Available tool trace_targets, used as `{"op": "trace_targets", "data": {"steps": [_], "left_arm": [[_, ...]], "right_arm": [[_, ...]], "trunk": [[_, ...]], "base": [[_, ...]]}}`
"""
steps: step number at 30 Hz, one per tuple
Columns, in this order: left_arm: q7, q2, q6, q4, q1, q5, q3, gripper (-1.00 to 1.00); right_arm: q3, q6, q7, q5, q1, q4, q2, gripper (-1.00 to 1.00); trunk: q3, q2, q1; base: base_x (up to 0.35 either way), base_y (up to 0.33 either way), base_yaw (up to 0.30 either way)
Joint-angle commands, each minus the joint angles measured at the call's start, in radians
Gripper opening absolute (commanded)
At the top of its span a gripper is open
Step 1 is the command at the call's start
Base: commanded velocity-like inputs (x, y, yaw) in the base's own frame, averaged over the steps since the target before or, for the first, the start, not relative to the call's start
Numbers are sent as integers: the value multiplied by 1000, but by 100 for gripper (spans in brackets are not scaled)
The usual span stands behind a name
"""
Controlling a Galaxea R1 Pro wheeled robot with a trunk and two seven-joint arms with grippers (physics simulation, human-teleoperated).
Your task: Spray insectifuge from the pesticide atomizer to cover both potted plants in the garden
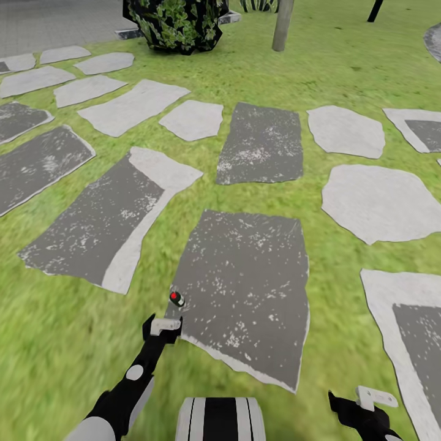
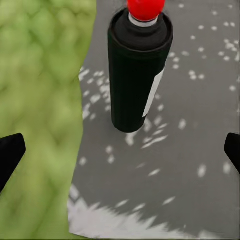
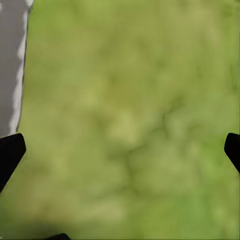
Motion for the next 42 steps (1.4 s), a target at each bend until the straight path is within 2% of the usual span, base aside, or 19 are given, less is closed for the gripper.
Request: {"op": "trace_targets", "data": {"steps": [1, 7, 17, 42], "left_arm": [[3, 0, -3, 1, 0, -6, -1, 100], [3, 0, -2, 1, 0, -4, -1, 100], [3, 0, -3, 1, 0, -5, -1, 100], [3, 0, -3, 2, 0, -6, -1, 100]], "right_arm": [[0, 5, 1, -1, 0, -1, 0, 100], [0, 5, 0, -1, 0, -1, 0, 100], [0, 5, 1, -1, 0, -1, 0, 100], [0, 5, 0, -1, 0, -1, 0, 100]], "trunk": [[-1, 0, 0], [-1, 0, 0], [-1, 0, 0], [-1, 0, 0]], "base": [[161, 0, 0], [83, 0, 0], [241, 0, 0], [20, -27, 0]]}}
